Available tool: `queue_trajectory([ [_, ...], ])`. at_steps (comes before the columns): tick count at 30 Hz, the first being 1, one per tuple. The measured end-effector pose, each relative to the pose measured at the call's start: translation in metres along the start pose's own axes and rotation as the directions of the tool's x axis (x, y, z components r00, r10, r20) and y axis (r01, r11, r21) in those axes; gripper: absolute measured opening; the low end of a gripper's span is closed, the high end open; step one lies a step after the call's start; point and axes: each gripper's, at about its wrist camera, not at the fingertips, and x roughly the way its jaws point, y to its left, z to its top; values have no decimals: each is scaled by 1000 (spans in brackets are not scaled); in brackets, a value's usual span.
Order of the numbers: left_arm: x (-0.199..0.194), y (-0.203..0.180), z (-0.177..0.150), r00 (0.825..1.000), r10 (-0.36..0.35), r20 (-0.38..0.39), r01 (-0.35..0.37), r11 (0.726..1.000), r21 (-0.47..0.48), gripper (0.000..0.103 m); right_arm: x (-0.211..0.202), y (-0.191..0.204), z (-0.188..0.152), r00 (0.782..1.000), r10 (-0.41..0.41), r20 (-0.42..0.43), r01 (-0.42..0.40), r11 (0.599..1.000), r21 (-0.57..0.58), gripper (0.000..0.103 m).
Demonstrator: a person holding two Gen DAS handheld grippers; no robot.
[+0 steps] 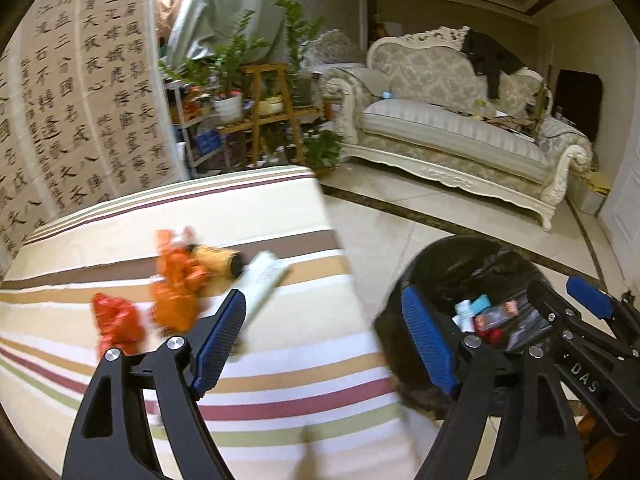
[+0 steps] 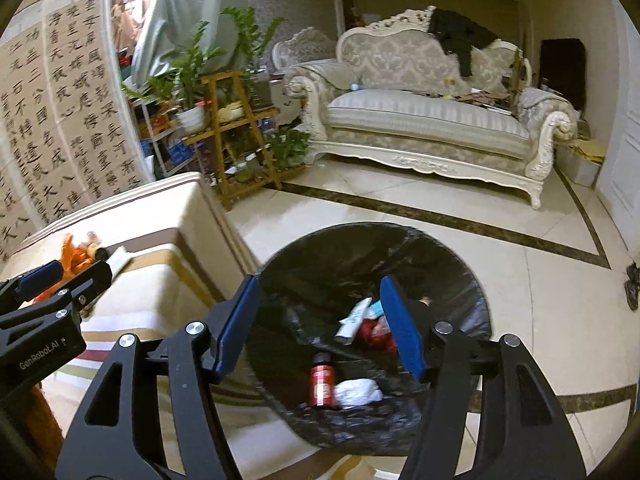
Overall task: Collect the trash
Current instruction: 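Move both open tools back from the bin toward the table, then grasp the red plastic bag with the left tool while the right tool grasps the red-white snack packet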
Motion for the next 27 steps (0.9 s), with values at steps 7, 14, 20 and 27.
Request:
queue_trajectory([
  [7, -12, 57, -10, 996, 93, -4, -93, 993, -71, 78, 0, 46, -3, 996, 82, -22, -83, 995, -57, 61],
  [14, -16, 122, -24, 979, 202, -38, -205, 967, -152, 78, -2, 90, -6, 988, 151, -42, -155, 981, -116, 61],
  [20, -1, 155, -36, 973, 200, -112, -219, 955, -198, 78, 0, 122, -15, 979, 191, -77, -201, 965, -166, 61],
  [27, 17, 157, -41, 978, 131, -164, -159, 973, -169, 56, 0, 149, -23, 971, 214, -109, -233, 950, -210, 61],
])
